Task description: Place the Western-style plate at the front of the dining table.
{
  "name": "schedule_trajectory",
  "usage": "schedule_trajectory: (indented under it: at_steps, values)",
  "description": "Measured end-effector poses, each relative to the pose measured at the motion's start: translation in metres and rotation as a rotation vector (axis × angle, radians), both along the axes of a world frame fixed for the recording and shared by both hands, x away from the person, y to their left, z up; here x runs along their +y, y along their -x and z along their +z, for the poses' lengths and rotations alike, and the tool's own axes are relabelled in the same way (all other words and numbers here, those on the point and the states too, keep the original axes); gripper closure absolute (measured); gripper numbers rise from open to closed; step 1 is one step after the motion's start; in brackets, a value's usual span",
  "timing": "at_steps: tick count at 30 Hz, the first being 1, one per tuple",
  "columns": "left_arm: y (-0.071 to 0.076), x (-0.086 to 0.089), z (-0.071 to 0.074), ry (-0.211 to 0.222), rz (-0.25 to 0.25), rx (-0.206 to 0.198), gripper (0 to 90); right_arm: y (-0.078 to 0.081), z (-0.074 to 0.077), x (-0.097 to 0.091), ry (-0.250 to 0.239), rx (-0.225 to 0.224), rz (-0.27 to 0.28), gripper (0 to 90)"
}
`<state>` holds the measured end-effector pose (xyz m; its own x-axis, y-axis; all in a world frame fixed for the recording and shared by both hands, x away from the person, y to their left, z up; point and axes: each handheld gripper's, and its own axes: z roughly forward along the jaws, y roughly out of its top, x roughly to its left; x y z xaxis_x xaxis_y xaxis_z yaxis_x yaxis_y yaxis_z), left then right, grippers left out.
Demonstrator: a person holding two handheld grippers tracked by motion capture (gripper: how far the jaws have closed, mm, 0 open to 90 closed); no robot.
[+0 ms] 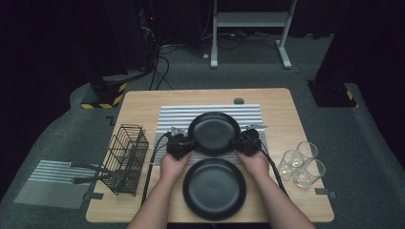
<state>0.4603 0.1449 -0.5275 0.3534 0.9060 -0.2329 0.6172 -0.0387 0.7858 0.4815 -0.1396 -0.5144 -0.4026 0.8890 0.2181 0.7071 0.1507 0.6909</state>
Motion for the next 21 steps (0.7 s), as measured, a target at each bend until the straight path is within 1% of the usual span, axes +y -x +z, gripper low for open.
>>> schedule_trajectory:
  at_steps: [3,5,8,9,11,15,18,21]
  values:
    - [-0.0001,0.0,0.0,-0.001,-0.002,0.0,51.5,0.0,0.0,0.0,-0.001,0.001,0.001,48.0]
    - [-0.0009,-0.0002,-0.0001,0.005,-0.012,0.008,50.7,0.0001,0.0001,-0.0001,-0.001,0.0,0.002,48.0]
    - [-0.0021,0.0002,-0.0004,0.005,-0.013,0.02,49.1,0.0005,0.0003,-0.0002,-0.001,0.001,0.01,48.2]
    - [-0.0029,0.0012,-0.0006,0.01,-0.019,0.028,48.6,0.0012,0.0002,0.0011,-0.004,-0.003,0.009,48.2]
    - [-0.0034,0.0019,-0.0008,0.033,-0.004,0.04,48.6,0.002,0.0004,0.0024,-0.009,0.002,0.016,48.5]
    - [-0.0034,0.0021,-0.0008,0.03,-0.008,0.039,48.8,0.001,-0.0021,0.0,-0.04,0.011,0.026,48.8]
    - [-0.0035,0.0023,-0.0008,0.031,-0.009,0.039,48.8,-0.0002,-0.0019,-0.0019,-0.047,0.022,0.043,48.7]
    - [-0.0042,0.002,-0.0008,0.03,-0.011,0.038,48.8,0.0012,-0.0015,-0.0018,-0.055,0.034,0.042,48.6]
